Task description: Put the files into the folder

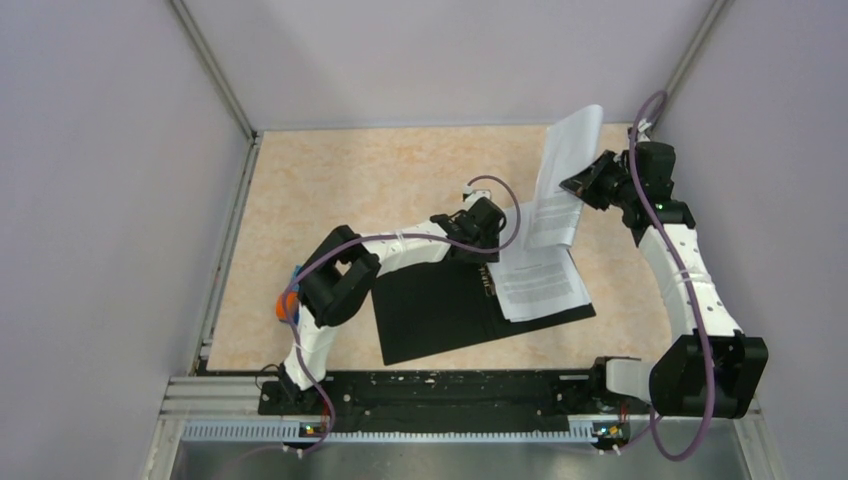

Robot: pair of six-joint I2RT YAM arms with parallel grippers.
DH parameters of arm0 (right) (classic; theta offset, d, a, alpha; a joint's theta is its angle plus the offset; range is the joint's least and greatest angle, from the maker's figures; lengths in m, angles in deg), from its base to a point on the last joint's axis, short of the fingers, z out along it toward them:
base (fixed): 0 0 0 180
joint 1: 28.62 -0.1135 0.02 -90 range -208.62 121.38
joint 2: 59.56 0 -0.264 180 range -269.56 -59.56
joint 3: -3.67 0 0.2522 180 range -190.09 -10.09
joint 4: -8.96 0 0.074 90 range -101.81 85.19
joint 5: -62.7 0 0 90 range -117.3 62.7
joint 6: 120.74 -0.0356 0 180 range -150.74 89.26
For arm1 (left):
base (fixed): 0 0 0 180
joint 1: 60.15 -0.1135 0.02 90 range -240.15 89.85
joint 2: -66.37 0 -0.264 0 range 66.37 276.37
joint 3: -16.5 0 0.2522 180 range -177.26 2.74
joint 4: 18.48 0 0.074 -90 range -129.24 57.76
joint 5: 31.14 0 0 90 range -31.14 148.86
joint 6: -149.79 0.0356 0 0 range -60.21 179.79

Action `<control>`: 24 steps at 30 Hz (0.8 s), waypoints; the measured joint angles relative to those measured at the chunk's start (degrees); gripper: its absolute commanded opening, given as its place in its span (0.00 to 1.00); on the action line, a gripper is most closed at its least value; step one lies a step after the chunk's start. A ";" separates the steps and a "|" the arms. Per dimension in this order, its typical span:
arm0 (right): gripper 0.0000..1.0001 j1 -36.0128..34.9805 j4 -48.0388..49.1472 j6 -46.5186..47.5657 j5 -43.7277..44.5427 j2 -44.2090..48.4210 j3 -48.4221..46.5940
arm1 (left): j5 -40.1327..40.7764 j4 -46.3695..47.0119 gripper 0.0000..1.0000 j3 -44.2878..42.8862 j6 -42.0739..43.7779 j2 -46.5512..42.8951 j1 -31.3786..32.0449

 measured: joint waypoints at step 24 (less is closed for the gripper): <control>0.07 0.00 4.33 -0.72 -7.39 -1.64 2.91 | 3.06 -4.83 0.29 5.86 11.78 -4.33 -3.13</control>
